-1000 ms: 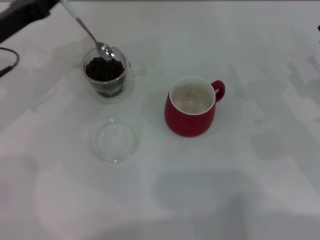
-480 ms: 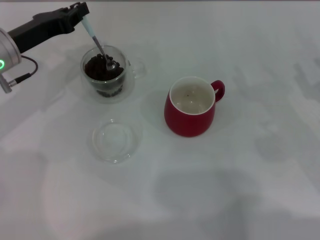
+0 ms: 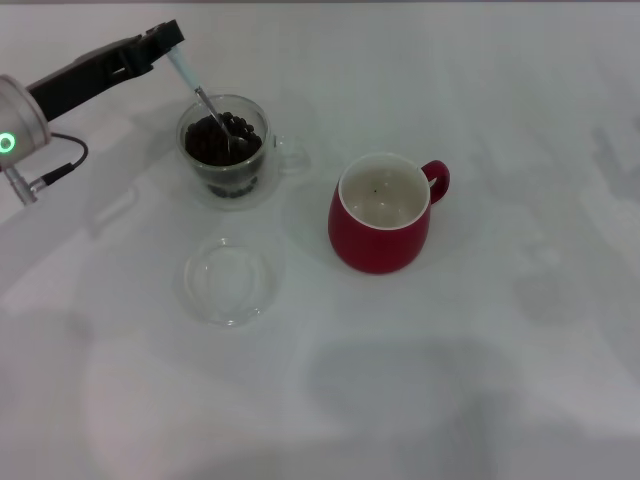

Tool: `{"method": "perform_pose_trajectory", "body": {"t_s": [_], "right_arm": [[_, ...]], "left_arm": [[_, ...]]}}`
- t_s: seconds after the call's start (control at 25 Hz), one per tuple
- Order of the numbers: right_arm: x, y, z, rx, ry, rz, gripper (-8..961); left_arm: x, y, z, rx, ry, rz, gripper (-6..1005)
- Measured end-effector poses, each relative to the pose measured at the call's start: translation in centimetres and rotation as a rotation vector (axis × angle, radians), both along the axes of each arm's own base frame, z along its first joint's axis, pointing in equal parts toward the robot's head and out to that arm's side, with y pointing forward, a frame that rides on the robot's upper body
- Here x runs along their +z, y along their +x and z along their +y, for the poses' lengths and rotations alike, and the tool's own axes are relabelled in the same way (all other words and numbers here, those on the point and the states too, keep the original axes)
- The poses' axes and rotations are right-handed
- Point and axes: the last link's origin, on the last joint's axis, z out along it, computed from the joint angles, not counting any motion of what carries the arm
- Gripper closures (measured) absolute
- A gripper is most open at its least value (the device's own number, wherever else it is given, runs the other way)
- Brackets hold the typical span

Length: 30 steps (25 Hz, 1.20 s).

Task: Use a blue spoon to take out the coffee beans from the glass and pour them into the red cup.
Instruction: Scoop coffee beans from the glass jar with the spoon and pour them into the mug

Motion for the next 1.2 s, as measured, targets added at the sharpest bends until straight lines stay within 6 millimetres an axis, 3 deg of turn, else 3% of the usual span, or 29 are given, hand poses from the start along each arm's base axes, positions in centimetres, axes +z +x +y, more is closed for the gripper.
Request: {"method": "perform_pose_trajectory", "body": {"t_s": [0.8,1.2], "right_arm": [[-0.1,-0.3,0.1,0.012,0.003,0.009,319],[0.0,-0.4,0.0,0.018,0.006,0.012,320]], "left_arm": [[2.1,-3.7,-2.6,0.21,0.057,-0.269,877],[3.1,-4.0,-3.7,0.202,0.092,-0.363,876]]}}
